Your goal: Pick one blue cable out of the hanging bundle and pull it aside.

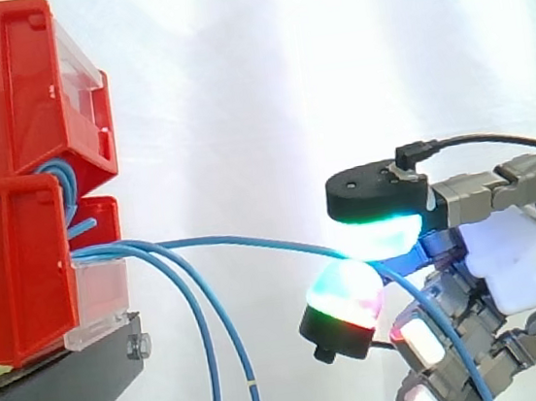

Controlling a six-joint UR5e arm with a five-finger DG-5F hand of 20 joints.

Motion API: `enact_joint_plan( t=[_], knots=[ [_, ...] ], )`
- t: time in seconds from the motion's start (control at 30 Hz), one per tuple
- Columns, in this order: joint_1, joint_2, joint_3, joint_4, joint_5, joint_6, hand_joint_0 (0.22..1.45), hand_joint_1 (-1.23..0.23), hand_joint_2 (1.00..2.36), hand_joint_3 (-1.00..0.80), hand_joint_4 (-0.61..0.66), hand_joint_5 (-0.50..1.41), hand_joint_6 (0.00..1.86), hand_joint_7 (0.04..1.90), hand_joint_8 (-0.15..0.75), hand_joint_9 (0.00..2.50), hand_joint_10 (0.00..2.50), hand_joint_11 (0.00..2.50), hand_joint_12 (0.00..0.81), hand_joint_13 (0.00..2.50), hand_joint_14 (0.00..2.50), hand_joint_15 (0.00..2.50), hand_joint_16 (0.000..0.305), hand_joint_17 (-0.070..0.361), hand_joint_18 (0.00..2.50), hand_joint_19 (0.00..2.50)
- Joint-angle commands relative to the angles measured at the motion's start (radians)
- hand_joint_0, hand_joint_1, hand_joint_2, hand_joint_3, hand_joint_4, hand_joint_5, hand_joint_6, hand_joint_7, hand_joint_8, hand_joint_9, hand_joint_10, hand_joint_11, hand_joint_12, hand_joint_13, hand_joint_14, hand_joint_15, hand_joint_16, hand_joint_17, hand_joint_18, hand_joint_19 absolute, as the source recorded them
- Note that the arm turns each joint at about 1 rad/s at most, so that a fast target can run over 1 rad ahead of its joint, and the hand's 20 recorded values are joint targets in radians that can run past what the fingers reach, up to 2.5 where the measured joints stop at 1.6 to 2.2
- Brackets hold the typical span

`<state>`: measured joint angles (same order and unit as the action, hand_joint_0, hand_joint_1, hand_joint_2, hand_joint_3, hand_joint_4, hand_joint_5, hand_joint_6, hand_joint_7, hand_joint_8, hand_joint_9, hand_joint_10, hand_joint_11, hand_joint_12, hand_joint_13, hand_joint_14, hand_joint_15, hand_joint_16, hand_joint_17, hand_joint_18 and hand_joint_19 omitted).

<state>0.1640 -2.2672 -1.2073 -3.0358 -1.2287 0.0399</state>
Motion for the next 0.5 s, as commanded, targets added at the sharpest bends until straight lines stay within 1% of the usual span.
enact_joint_plan(
  t=[0.0, 0.47],
  knots=[
    [0.0, 0.0, 0.0, 0.0, 0.0, 0.0, 0.51, -0.82, 1.35, 0.06, -0.12, -0.03, 0.87, 1.06, 0.266, 1.2, 0.02, 0.47, 0.469, 0.93, 0.02, 0.52, 0.073, 0.165, 0.68, 0.53],
    [0.0, 0.0, 0.0, 0.0, 0.0, 0.0, 0.51, -0.82, 1.34, 0.06, -0.12, -0.03, 0.87, 1.06, 0.264, 1.2, 0.02, 0.47, 0.469, 0.92, 0.02, 0.53, 0.073, 0.165, 0.68, 0.53]
  ],
)
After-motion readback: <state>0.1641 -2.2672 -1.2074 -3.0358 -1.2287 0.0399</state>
